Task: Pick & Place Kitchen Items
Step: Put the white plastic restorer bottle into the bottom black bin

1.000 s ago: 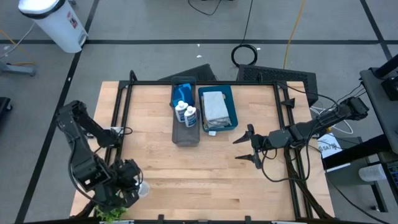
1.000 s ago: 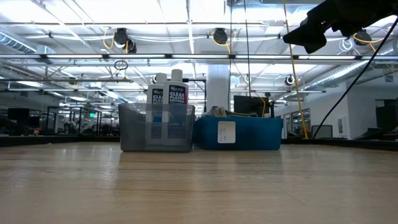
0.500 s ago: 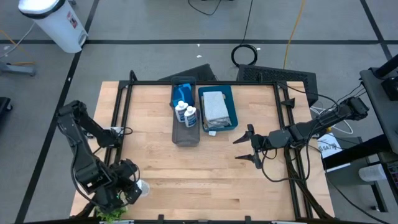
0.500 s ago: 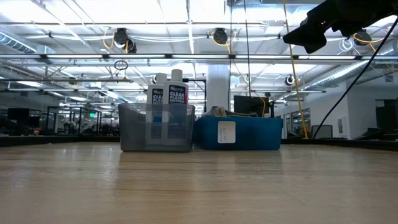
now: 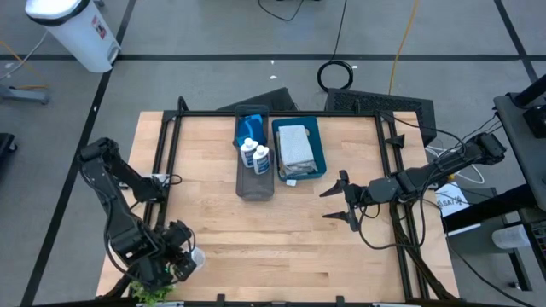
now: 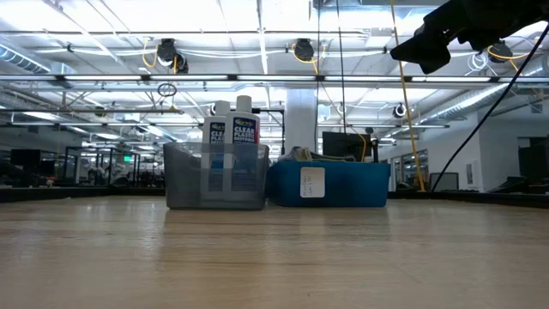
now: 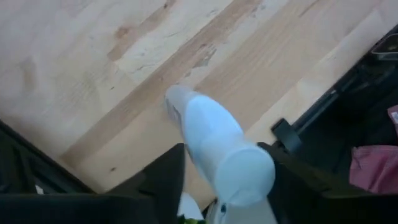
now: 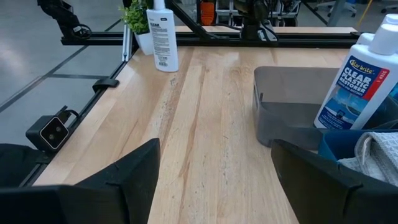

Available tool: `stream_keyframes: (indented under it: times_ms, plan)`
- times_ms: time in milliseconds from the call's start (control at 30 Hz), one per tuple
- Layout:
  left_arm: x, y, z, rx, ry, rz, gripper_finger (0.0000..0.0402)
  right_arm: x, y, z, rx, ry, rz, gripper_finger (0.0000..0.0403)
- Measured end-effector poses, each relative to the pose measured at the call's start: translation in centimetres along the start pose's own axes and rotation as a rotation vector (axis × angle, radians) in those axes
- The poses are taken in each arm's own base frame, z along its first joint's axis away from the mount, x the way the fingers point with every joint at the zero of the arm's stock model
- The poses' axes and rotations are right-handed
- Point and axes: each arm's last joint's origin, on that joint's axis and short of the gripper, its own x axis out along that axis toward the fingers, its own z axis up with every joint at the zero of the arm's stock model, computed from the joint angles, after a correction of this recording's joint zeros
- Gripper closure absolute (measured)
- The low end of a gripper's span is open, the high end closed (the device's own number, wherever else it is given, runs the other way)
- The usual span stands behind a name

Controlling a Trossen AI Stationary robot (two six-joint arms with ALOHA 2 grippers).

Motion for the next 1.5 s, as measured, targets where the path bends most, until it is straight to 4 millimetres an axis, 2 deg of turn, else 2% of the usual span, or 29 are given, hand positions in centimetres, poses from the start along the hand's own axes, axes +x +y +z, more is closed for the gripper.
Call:
stream_keyframes:
  times_ms: [133,267,400,733,900,1000,1167,1300,1500]
  plan:
    - [0.3,0.4,0.2,0.024,-0.038,0.011,0.028,0.0,0.0,0.0,0.006,0.0,0.0,0.0124]
    - [0.7,-0.4,1.3,0.121,-0.147,-0.032,0.0287,0.0,0.0,0.0,0.034,0.001,0.0,0.0124]
    - [1.0,-1.7,3.3,0.247,-0.209,-0.092,0.0287,0.3,0.0,-0.1,0.034,0.002,0.0,0.0124]
    - [4.3,-6.4,12.6,0.58,-0.285,-0.281,0.0287,2.7,0.5,-0.7,0.001,-0.001,0.006,0.0124]
    - [6.4,-7.1,17.2,0.675,-0.349,-0.299,0.0287,4.7,1.0,-1.8,0.02,0.034,0.069,0.0124]
    - [7.5,-7.2,19.0,0.709,-0.378,-0.294,0.0287,6.1,1.2,-2.8,0.026,0.061,0.076,0.0124]
    - [8.0,-7.4,20.4,0.753,-0.422,-0.297,0.0287,8.7,1.2,-5.1,0.032,0.108,0.057,0.0124]
    - [8.0,-7.6,20.5,0.805,-0.459,-0.306,0.0287,10.7,0.5,-6.6,0.083,0.092,0.046,0.0124]
    - [7.9,-7.7,20.5,0.81,-0.477,-0.31,0.0287,12.7,0.1,-8.2,0.194,0.038,0.218,0.0124]
